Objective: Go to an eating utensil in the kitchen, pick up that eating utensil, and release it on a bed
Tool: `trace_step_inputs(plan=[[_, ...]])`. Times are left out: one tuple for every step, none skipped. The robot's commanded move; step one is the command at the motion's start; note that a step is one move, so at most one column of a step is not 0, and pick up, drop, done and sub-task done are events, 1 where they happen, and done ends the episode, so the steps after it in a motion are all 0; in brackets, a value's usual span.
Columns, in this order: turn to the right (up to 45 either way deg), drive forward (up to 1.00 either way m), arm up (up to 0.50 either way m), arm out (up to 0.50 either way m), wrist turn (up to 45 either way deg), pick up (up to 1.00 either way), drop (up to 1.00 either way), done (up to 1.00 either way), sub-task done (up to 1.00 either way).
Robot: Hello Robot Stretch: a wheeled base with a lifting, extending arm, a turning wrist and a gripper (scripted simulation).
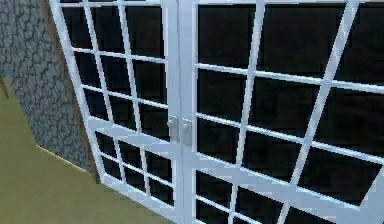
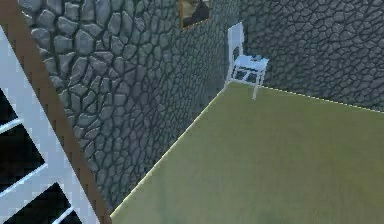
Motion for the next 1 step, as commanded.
trace_step_inputs(plan=[[-45.0, 0.00, 0.00, 0.00, 0.0, 0.00, 0.00, 0.00, 0.00]])
